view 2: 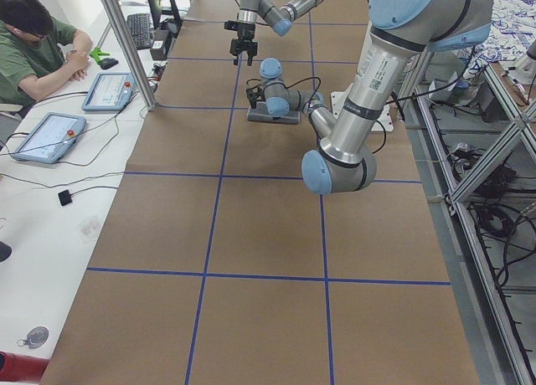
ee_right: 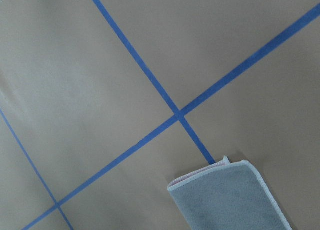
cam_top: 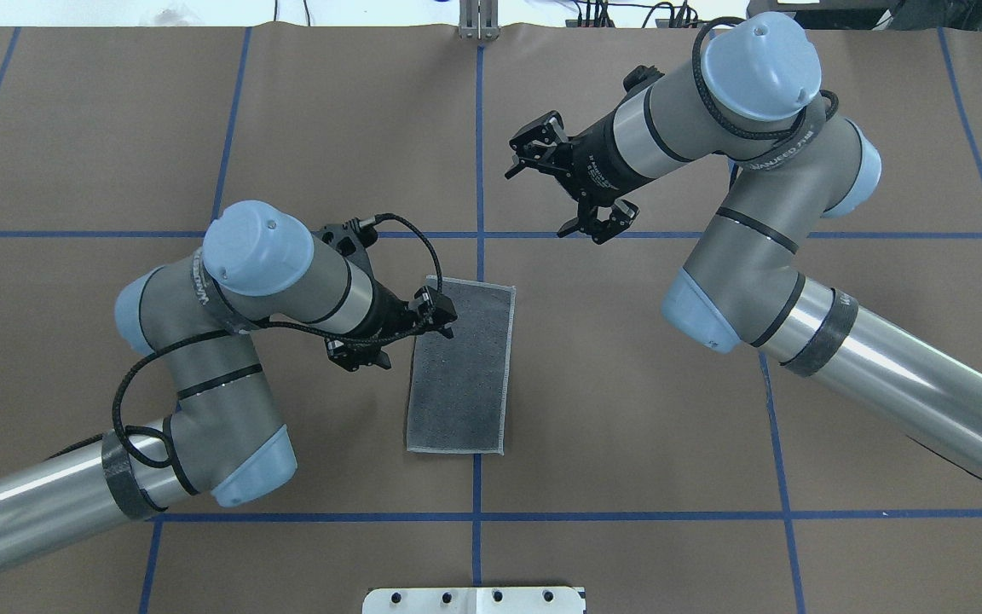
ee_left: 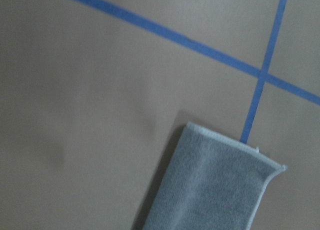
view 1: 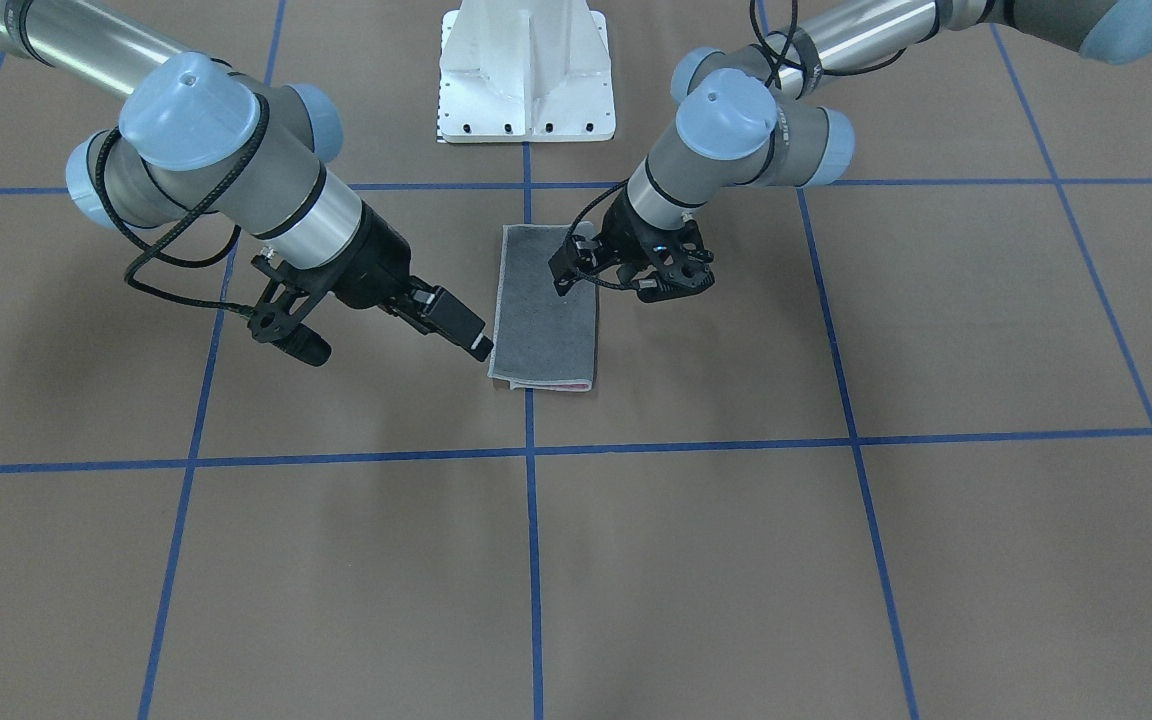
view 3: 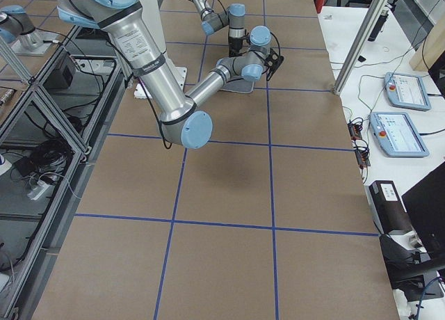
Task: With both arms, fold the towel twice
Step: 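Release the towel and raise the right gripper away while the left gripper approaches, then grasp the near end of the towel strip with the left gripper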
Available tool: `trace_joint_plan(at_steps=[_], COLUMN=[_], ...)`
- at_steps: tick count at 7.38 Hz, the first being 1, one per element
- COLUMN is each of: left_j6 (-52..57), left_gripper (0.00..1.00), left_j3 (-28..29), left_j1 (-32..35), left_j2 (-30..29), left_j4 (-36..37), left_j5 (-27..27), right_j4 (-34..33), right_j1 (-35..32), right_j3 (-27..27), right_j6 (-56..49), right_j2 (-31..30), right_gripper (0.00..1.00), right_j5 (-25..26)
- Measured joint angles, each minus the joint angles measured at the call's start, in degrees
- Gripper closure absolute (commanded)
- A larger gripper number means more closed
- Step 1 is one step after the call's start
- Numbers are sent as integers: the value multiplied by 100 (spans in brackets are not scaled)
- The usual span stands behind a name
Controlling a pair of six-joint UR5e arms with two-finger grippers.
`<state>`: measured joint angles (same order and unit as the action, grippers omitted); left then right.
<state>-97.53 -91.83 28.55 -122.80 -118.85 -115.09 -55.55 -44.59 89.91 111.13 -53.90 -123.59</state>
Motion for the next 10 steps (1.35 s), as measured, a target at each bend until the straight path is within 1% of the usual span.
trace_joint_plan(at_steps=[2, 6, 7, 8, 9, 10], left_j6=[-216, -257, -257, -257, -260, -263], left_gripper=[1, 3, 6, 11, 18, 27], left_j3=[-8, -214, -246, -259, -262, -264], left_j1=[-295, -413, -462, -500, -529, -561], left_j2=[20, 326, 371, 388, 391, 390], left_j4=[2, 11, 11, 11, 14, 15], left_j5=[163, 189, 189, 189, 189, 189], right_j4=[8, 13, 16, 17, 18, 18], right_j1=[-74, -78, -77, -76, -76, -76], right_j3=[-53, -128, -145, -159, -163, -165], right_j6=[-78, -102, -106, -108, -108, -109], right_j2=[-13, -8, -7, -4, -1, -1], right_gripper=[0, 0, 0, 0, 0, 0], right_j5=[2, 0, -2, -2, -5, -6])
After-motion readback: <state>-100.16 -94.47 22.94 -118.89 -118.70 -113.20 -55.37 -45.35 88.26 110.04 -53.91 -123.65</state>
